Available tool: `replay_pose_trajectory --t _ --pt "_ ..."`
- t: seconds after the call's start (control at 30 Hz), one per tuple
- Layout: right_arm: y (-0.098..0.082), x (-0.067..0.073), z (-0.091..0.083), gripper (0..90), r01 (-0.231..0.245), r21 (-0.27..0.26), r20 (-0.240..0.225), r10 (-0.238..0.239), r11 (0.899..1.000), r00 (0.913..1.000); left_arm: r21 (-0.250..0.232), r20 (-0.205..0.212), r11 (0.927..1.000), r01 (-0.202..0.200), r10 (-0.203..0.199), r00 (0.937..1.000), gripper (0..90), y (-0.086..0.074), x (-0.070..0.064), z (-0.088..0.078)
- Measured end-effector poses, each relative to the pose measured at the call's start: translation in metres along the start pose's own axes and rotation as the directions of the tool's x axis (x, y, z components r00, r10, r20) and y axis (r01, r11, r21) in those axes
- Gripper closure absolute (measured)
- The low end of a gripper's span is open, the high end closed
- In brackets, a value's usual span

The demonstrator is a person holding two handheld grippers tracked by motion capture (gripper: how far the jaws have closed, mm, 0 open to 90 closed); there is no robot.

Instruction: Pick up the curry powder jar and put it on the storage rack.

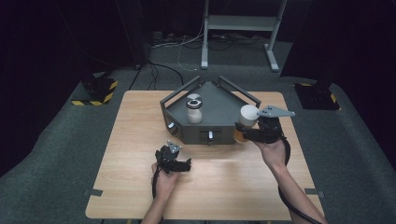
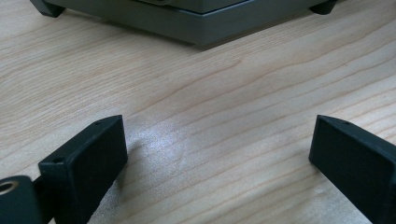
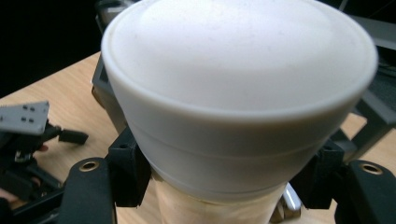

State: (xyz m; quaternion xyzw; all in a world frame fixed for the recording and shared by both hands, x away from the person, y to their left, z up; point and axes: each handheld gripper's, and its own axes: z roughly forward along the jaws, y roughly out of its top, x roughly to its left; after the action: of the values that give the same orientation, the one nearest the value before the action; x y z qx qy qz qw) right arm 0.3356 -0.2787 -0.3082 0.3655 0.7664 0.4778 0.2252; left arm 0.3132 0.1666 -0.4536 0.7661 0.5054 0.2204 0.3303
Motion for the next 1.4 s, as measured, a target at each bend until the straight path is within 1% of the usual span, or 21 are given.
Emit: replay_pose_trajectory --t 0.03,0.1,0.17,0.27,0.3,0.37,0.47,0.53,0.57,0.7,0.83,0.87,0.9,0.93,0.97,1.07,1.3,1.4 --pt "0.005 0.000 0.002 32.7 -0.007 0.000 0.001 0.007 1.000 1.0000 0.000 0.000 1.0000 0.000 0.000 1.0000 4.2 0.000 0.000 0.000" --pt "0.015 0.001 0.008 32.7 -0.004 0.002 0.006 0.004 1.000 1.0000 0.000 0.000 1.0000 0.000 0.000 1.0000 4.2 0.000 0.000 0.000" --pt "0.019 0.002 0.010 32.7 0.000 0.004 0.008 0.000 1.000 1.0000 0.000 0.000 1.0000 0.000 0.000 1.0000 4.2 0.000 0.000 0.000" --pt "0.032 0.003 0.020 32.7 -0.001 0.012 0.011 0.001 1.000 0.9999 0.000 0.000 1.0000 0.000 0.000 1.0000 4.2 0.000 0.000 0.000" --pt "0.032 0.003 0.020 32.7 -0.001 0.012 0.011 0.001 1.000 0.9999 0.000 0.000 1.0000 0.000 0.000 1.0000 4.2 0.000 0.000 0.000" --pt "0.038 0.005 0.026 32.7 0.001 0.015 0.017 -0.002 1.000 0.9998 0.001 0.000 1.0000 0.000 0.000 1.0000 4.2 0.000 0.000 0.000" --pt "0.044 0.005 0.035 32.7 -0.017 0.019 0.020 0.016 1.000 0.9997 0.001 0.000 1.0000 0.000 0.000 1.0000 4.2 0.000 0.000 0.000" --pt "0.046 0.005 0.038 32.7 -0.017 0.020 0.026 0.016 1.000 0.9995 0.001 0.000 1.0000 0.000 0.000 1.0000 4.2 0.000 0.000 0.000" --pt "0.050 0.007 0.042 32.8 -0.017 0.026 0.037 0.016 1.000 0.9992 0.000 0.000 1.0000 0.001 -0.001 1.0000 4.2 0.000 0.000 0.000" --pt "0.055 0.009 0.049 32.8 -0.020 0.034 0.050 0.018 0.999 0.9986 0.000 0.000 1.0000 0.001 -0.001 1.0000 4.2 0.000 0.000 0.000" --pt "0.059 0.008 0.059 32.8 -0.043 0.036 0.063 0.041 0.998 0.9972 0.002 0.000 1.0000 -0.002 0.002 1.0000 4.2 0.000 0.000 0.000" --pt "0.059 0.008 0.059 32.8 -0.043 0.036 0.063 0.041 0.998 0.9972 0.002 0.000 1.0000 -0.002 0.002 1.0000 4.2 0.000 0.000 0.000" --pt "0.061 0.008 0.064 32.8 -0.053 0.038 0.070 0.051 0.998 0.9963 0.002 0.000 1.0000 -0.002 0.002 1.0000 4.2 0.000 0.000 0.000" --pt "0.061 0.008 0.064 32.8 -0.053 0.038 0.070 0.051 0.998 0.9963 0.002 0.000 1.0000 -0.002 0.002 1.0000 4.2 0.000 0.000 0.000" --pt "0.061 0.007 0.068 32.8 -0.064 0.041 0.071 0.061 0.997 0.9956 0.002 -0.001 1.0000 -0.003 0.003 1.0000 4.3 0.000 0.000 0.000" --pt "0.062 0.006 0.075 32.8 -0.080 0.048 0.068 0.077 0.996 0.9947 0.002 -0.001 1.0000 -0.005 0.005 1.0000 4.2 0.000 0.000 0.000" --pt "0.065 0.011 0.087 32.9 -0.068 0.062 0.084 0.062 0.996 0.9945 0.002 -0.001 1.0000 -0.004 0.004 1.0000 4.3 0.000 0.000 0.000" --pt "0.066 0.012 0.091 32.9 -0.076 0.066 0.079 0.070 0.995 0.9944 0.002 -0.001 1.0000 -0.004 0.004 1.0000 4.3 0.000 0.000 0.000"
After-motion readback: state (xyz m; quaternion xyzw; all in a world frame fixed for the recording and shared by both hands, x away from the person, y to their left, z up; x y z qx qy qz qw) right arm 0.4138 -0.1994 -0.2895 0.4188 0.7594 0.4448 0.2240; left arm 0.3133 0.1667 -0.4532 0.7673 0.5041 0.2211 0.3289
